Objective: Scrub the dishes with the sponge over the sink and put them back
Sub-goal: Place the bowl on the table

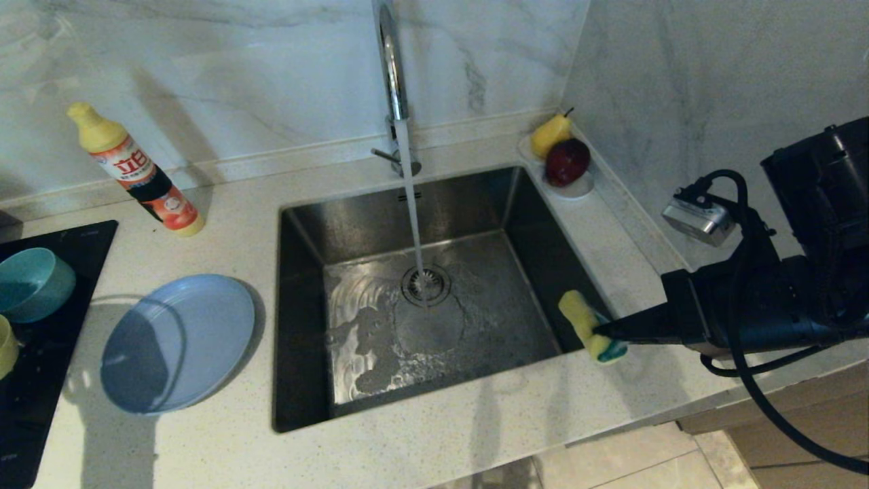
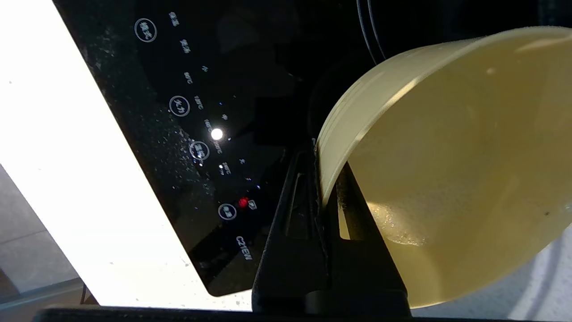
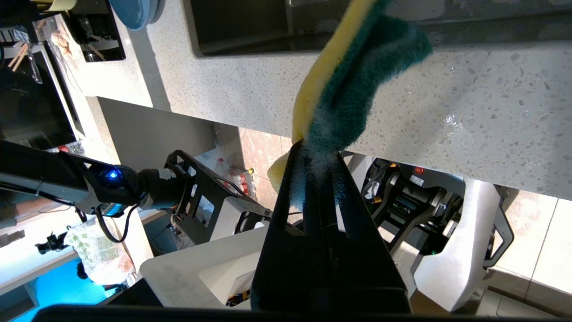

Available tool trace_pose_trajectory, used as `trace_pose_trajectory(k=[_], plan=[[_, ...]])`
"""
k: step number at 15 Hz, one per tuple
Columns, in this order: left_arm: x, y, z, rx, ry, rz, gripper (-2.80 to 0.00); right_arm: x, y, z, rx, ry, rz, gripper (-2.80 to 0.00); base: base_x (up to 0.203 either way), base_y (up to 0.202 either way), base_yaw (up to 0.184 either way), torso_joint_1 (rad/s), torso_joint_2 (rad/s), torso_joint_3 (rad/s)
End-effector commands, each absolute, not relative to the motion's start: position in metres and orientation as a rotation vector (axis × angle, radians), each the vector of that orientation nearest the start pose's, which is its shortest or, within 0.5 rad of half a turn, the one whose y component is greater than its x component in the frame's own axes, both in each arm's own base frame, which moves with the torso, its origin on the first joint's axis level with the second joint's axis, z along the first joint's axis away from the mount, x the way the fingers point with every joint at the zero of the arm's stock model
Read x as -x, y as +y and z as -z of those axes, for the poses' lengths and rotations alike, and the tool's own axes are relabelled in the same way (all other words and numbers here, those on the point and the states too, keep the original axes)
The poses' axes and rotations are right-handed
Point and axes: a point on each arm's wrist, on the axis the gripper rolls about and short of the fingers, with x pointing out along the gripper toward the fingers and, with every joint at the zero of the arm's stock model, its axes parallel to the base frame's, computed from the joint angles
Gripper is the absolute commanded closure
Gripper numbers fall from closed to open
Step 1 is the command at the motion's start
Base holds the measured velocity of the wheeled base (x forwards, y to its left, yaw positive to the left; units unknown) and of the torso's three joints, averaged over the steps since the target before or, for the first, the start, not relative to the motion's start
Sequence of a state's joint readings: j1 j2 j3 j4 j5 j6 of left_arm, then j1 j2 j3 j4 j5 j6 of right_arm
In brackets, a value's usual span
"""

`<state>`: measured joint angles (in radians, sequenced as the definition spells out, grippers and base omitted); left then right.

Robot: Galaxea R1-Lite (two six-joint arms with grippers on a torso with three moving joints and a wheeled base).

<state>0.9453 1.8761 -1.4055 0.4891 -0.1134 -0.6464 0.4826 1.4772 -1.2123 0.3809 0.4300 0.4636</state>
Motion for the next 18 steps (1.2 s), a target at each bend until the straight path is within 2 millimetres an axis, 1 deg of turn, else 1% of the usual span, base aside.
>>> trace_pose_trajectory(k=[1,3,5,8,10,12,13,18], plan=[[-0.200,0.273,-0.187,1.078,0.603,-1.044,0.00,-0.208,0.120,-0.266,-0.401,0.858,-0.711,0.00,0.000,0.000,0.000,0.000,0.00,0.000],[-0.201,0.276,-0.173,1.097,0.645,-1.054,0.00,-0.207,0.119,-0.267,-0.402,0.857,-0.711,0.00,0.000,0.000,0.000,0.000,0.00,0.000],[-0.203,0.278,-0.164,1.107,0.671,-1.058,0.00,-0.206,0.119,-0.268,-0.402,0.853,-0.712,0.00,0.000,0.000,0.000,0.000,0.00,0.000],[-0.201,0.279,-0.171,1.099,0.641,-1.059,0.00,-0.205,0.118,-0.269,-0.404,0.847,-0.711,0.00,0.000,0.000,0.000,0.000,0.00,0.000],[-0.198,0.277,-0.181,1.085,0.614,-1.056,0.00,-0.206,0.119,-0.268,-0.404,0.851,-0.711,0.00,0.000,0.000,0.000,0.000,0.00,0.000],[-0.196,0.275,-0.186,1.061,0.610,-1.046,0.00,-0.206,0.119,-0.268,-0.404,0.851,-0.712,0.00,0.000,0.000,0.000,0.000,0.00,0.000],[-0.196,0.275,-0.187,1.057,0.610,-1.046,-2.80,-0.206,0.119,-0.268,-0.404,0.851,-0.711,0.00,0.000,0.000,0.000,0.000,0.00,0.000],[-0.190,0.281,-0.193,1.062,0.572,-1.058,-2.80,-0.206,0.119,-0.268,-0.404,0.851,-0.713,0.00,0.000,0.000,0.000,0.000,0.00,0.000]])
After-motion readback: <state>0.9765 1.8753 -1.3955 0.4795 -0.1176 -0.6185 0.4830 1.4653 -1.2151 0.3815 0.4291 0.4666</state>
